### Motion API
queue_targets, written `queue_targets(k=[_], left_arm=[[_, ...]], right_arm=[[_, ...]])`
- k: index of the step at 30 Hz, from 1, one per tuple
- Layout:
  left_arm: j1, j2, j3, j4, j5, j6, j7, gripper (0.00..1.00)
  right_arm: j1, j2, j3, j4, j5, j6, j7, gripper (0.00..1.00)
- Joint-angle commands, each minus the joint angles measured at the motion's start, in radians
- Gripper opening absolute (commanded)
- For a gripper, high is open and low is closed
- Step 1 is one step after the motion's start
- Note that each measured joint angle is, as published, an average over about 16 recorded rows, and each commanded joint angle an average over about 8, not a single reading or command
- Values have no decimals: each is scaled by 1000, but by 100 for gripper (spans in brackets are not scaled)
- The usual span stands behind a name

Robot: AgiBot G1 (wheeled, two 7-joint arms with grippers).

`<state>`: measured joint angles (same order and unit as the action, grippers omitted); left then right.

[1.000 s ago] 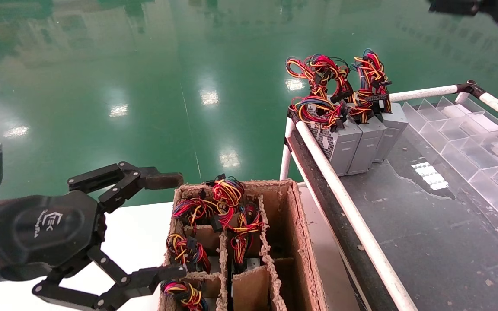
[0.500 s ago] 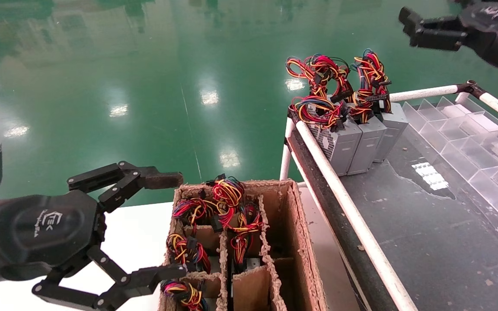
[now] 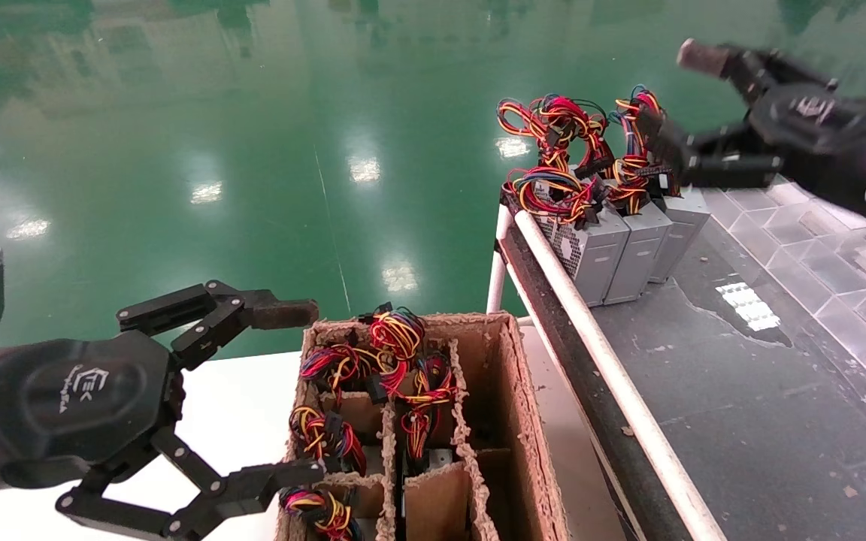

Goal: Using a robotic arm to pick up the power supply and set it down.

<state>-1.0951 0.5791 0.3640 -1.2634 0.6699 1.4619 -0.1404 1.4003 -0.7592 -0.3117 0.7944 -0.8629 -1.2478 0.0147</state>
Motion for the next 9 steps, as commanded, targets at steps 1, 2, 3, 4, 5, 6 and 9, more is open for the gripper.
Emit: queue_targets(k=[1,2,3,4,5,6,9], left_arm=[[0,0,0,0,0,0,0,100],[0,0,0,0,0,0,0,100],[0,0,0,0,0,0,0,100],[0,0,0,0,0,0,0,100],[0,0,0,0,0,0,0,100],[0,0,0,0,0,0,0,100],[0,0,0,0,0,0,0,100]], right_arm=[[-28,13,3,42,11,-21,15,100],[-42,19,4,63,17,-32,22,100],[-56,25,6,84,23,-43,30,100],[-70,32,7,105,28,-53,37,100],[-84,38,8,126,34,-64,45,100],[-98,45,10,147,40,-75,52,100],[-119,54,12,179,48,-91,63,100]])
